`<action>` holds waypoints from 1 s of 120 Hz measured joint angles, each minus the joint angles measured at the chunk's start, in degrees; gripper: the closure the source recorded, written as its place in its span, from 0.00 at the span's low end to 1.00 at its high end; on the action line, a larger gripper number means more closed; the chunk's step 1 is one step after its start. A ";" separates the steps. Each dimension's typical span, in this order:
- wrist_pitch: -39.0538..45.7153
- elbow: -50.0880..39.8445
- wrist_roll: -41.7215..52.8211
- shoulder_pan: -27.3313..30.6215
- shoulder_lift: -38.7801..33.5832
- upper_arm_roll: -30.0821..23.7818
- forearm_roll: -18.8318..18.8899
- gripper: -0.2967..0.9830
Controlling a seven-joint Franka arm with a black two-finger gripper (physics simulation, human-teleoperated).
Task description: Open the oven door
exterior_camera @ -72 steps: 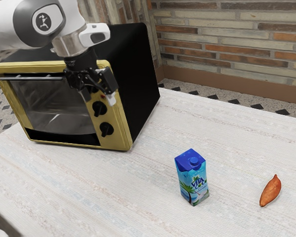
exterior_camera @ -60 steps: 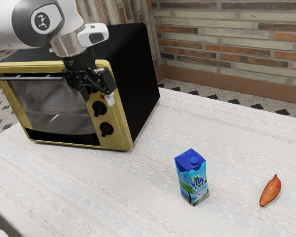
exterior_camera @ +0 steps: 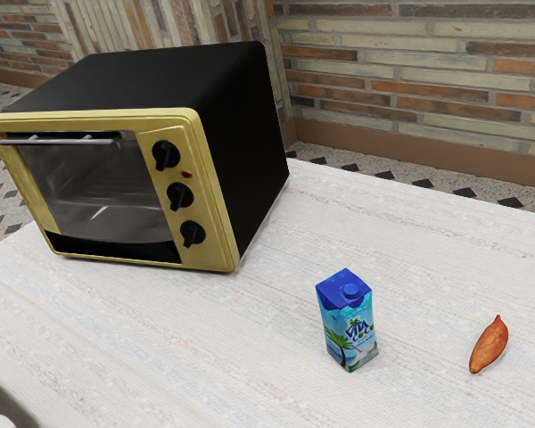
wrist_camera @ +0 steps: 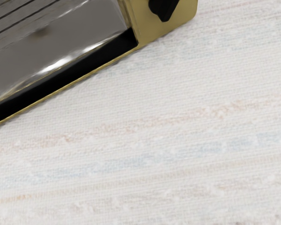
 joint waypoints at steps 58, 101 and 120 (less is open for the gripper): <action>20.81 5.97 30.59 -9.26 14.97 12.30 0.30 0.23; 25.41 10.53 42.27 -8.90 23.17 15.27 -2.47 0.23; 26.20 11.01 45.63 -9.04 25.01 15.30 -3.70 0.23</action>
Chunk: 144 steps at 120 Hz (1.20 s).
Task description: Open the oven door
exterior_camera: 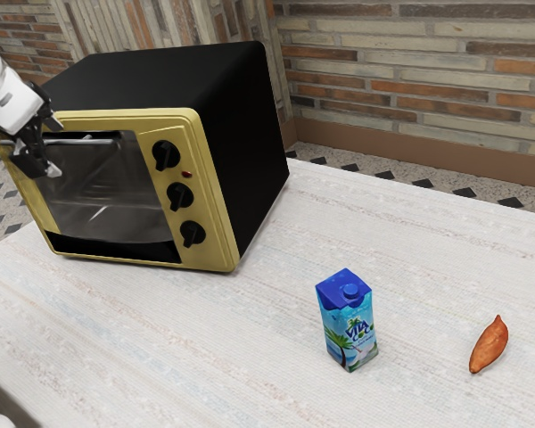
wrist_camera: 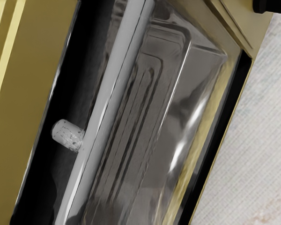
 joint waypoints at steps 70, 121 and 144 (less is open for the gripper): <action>2.49 -5.95 8.80 0.63 0.02 -0.61 -1.87 0.07; -16.52 11.59 -2.93 -6.11 -13.32 -23.36 9.68 0.28; -29.06 22.50 -17.58 -3.95 11.69 -20.70 -3.63 0.25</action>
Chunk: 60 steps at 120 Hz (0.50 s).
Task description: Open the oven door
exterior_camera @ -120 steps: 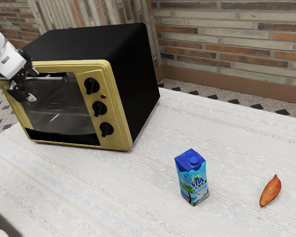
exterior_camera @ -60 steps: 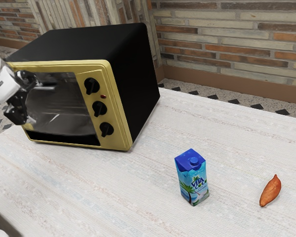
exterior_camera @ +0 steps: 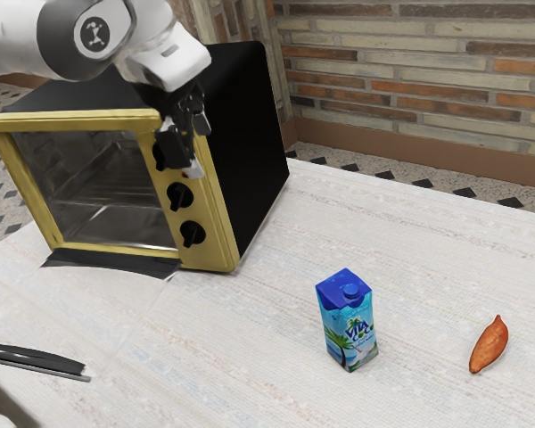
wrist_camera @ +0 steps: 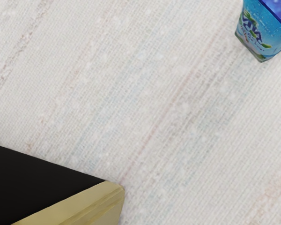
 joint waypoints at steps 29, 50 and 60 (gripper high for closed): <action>-8.84 0.31 -22.53 1.90 0.64 0.14 -3.37 0.24; -10.98 0.38 -33.11 1.69 0.84 0.14 -3.69 0.23; -11.47 0.40 -36.87 1.73 0.83 0.14 -3.75 0.23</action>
